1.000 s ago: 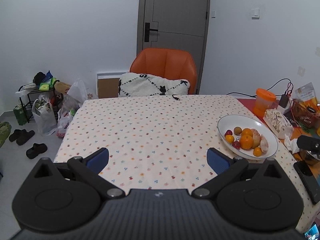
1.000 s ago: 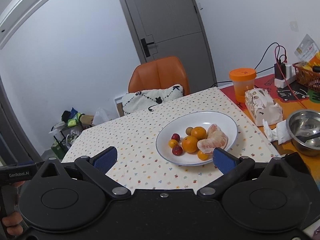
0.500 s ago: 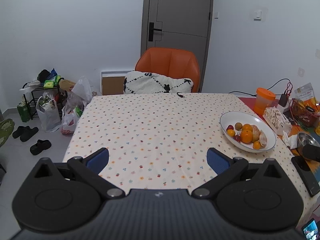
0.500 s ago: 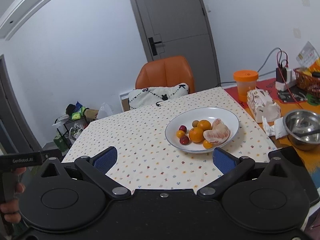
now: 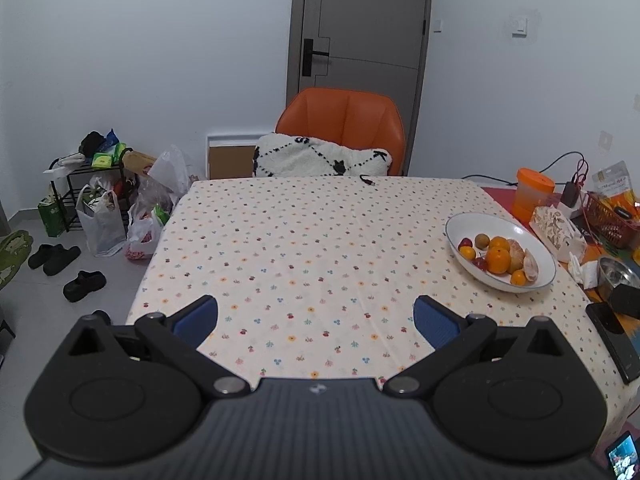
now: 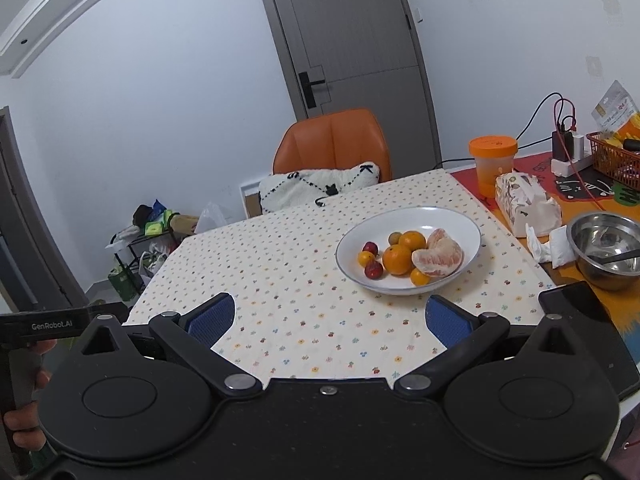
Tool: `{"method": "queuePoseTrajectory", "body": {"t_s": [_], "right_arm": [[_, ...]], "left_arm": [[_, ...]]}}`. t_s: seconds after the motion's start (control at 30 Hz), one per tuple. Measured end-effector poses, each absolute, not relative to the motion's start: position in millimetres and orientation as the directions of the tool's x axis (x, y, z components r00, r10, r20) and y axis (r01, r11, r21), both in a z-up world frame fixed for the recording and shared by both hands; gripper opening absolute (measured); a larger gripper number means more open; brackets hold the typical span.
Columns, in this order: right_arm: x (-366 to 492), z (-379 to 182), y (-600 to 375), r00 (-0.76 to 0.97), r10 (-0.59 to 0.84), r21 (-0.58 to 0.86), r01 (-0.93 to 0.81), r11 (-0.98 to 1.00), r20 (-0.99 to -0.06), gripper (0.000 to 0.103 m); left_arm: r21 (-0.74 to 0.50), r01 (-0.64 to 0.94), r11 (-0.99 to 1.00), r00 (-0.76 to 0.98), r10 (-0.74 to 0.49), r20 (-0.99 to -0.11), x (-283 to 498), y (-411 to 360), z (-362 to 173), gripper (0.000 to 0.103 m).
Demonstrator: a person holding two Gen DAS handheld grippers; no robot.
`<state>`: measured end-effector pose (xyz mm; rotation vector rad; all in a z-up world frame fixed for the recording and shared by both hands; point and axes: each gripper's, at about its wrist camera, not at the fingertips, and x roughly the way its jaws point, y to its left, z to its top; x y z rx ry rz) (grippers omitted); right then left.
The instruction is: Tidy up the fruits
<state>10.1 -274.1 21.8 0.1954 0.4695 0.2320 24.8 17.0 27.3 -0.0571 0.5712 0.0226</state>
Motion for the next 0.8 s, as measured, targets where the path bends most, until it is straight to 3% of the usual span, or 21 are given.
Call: {"method": "queuePoseTrajectory", "body": {"t_s": [0.8], "right_arm": [[13, 12, -261, 0.829, 0.301, 0.242, -0.207, 0.948, -0.471, 0.103]], "left_arm": [[-0.043, -0.037, 0.998, 0.824, 0.007, -0.566, 24, 17, 20, 0.103]]}}
